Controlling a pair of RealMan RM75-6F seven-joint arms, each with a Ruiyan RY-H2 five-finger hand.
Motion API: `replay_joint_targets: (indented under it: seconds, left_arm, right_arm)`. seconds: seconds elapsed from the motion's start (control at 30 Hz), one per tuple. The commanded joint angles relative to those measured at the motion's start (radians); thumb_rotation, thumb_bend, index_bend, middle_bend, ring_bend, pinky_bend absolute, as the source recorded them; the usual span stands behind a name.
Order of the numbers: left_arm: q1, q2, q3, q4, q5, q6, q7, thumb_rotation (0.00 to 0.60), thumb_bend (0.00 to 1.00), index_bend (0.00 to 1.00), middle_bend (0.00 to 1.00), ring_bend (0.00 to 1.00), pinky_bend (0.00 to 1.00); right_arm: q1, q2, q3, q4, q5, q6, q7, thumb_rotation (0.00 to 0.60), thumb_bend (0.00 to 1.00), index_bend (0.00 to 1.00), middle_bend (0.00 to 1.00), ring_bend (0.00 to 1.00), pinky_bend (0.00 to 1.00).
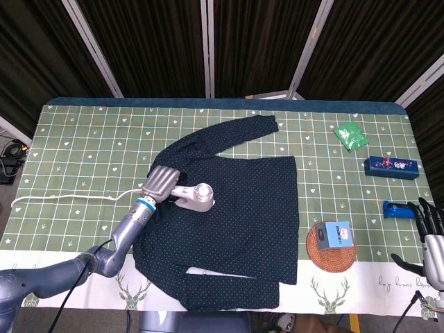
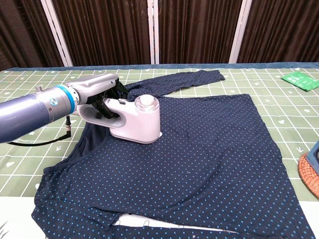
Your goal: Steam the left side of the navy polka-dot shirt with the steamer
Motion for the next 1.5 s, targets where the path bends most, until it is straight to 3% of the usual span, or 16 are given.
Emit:
replay_joint_targets:
  seconds: [0.03,1.5]
  left_arm:
    - [-0.002,-0.021,0.009,0.017,0.002,0.007,0.000,0.600,0.62,0.89,0.81,0.76,1.00]
    - [-0.014,-0.121,0.095,-0.060,0.123,0.047,-0.007,0.600,0.61,0.89,0.81,0.76,1.00]
  right_arm:
    - [-0.002,0.003,0.001,0.001,0.000,0.004,0.008,0.600,0.00,0.00,0.00,0.00,0.00]
    - [-0.017,0.019,-0.002,0.001,-0.019,0.028,0.043,0.600,0.00,0.00,0.00,0.00,0.00]
